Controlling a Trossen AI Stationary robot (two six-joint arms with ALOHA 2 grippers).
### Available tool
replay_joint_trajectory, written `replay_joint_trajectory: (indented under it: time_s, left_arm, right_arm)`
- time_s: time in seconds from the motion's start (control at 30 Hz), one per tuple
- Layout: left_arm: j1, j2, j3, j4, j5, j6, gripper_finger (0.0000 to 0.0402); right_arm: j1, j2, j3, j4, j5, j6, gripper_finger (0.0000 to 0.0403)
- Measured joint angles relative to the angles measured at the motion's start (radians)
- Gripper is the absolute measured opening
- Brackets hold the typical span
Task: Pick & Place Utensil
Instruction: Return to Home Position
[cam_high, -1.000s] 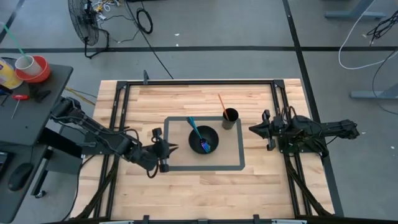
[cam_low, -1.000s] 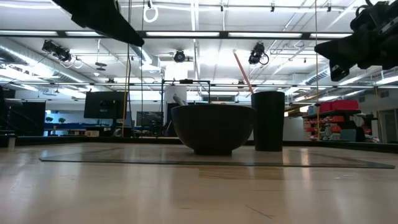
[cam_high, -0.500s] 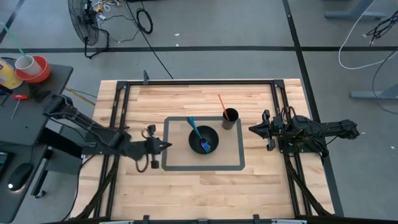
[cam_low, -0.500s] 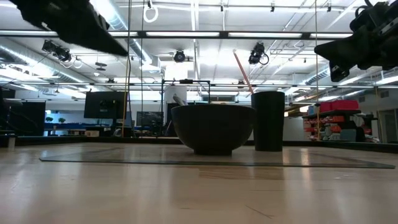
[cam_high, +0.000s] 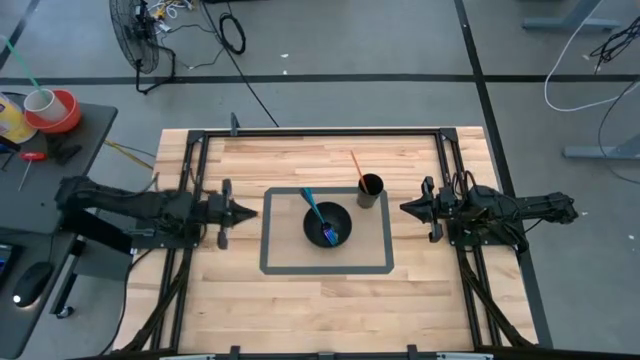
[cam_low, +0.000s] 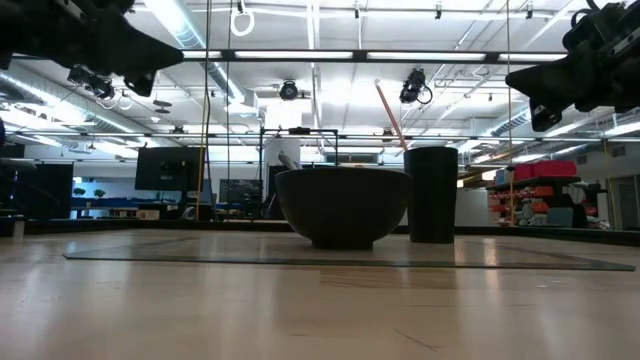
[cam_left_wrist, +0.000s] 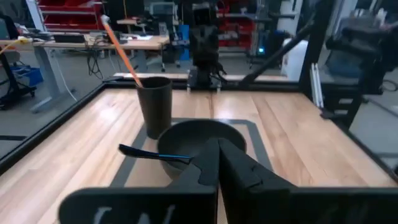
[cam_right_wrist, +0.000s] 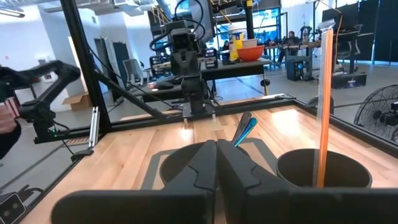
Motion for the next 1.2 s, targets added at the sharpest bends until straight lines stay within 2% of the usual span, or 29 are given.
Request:
replay_joint_trajectory:
  time_s: [0.17, 0.3, 0.33, 0.5, 0.67, 0.87, 1.07, 1.2]
  left_arm:
    - [0.035, -0.242, -0.002, -0.175, 0.039, -0.022, 0.0011]
    - [0.032, -0.448, -0.079, -0.156, 0.076, -0.021, 0.0009]
    - [0.031, -0.463, -0.106, -0.125, 0.085, -0.021, 0.0007]
    - [0.034, -0.417, -0.224, 0.061, 0.139, -0.011, 0.0005]
    - [0.035, -0.408, -0.227, 0.075, 0.169, 0.062, 0.0008]
    - [0.053, -0.411, -0.227, 0.064, 0.183, 0.057, 0.0005]
    - [0.055, -0.404, -0.227, 0.000, 0.116, 0.059, 0.0012]
    - [0.055, -0.404, -0.227, -0.020, 0.112, 0.030, 0.0013]
  right_arm:
    - [0.000, 0.000, 0.000, 0.000, 0.000, 0.000, 0.0017]
    - [0.000, 0.000, 0.000, 0.000, 0.000, 0.000, 0.0017]
    - [0.000, 0.000, 0.000, 0.000, 0.000, 0.000, 0.0017]
    - [0.000, 0.005, 0.000, 0.003, 0.000, 0.000, 0.0017]
    - [0.000, 0.013, 0.000, 0.003, -0.002, 0.000, 0.0017]
    - [0.000, 0.019, 0.000, 0.005, 0.000, 0.000, 0.0017]
    - [0.000, 0.019, 0.000, 0.002, -0.001, 0.000, 0.0017]
    - [0.000, 0.019, 0.000, 0.001, -0.001, 0.000, 0.0017]
